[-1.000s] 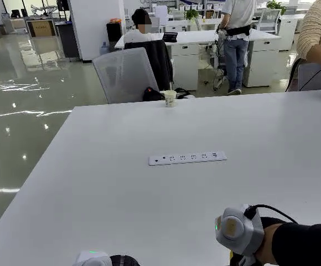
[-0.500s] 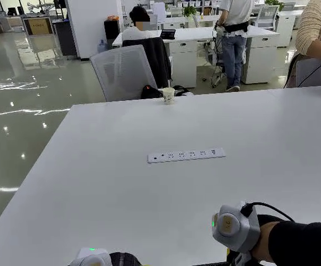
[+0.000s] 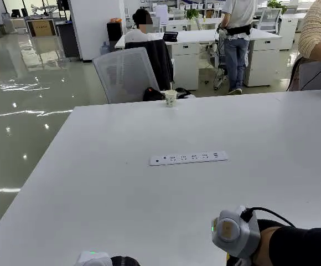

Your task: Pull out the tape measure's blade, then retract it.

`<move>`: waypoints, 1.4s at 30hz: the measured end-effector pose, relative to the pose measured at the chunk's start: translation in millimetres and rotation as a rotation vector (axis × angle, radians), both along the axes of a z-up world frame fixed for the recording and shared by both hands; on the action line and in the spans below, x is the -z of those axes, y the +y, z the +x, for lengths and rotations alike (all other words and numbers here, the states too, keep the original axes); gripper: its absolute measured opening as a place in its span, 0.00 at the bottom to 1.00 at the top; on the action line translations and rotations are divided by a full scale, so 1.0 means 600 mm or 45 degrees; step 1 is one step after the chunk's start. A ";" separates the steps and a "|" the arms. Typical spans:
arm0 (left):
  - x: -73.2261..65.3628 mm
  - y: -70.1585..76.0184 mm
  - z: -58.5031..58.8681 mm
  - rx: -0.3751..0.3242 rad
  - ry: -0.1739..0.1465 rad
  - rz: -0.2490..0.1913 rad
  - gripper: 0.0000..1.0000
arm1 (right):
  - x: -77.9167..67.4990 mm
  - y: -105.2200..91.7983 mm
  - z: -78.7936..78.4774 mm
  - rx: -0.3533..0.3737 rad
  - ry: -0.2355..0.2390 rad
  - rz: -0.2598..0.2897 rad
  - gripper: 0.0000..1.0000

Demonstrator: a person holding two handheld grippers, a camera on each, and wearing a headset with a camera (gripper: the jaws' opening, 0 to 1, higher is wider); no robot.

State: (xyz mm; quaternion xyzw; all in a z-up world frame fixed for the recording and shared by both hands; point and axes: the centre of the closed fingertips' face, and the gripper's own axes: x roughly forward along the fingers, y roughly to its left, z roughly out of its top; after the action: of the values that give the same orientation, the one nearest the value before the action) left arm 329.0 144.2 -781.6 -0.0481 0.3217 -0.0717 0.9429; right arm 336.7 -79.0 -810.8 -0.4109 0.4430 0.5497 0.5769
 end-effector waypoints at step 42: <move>0.003 0.000 -0.002 0.004 0.016 -0.009 0.62 | 0.002 0.024 -0.010 -0.057 0.002 0.002 0.11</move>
State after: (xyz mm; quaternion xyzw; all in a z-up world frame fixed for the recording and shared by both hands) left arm 327.6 144.2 -783.5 -0.0513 0.3275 -0.0742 0.9405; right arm 330.5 -64.5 -812.2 -0.4198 0.4338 0.5630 0.5644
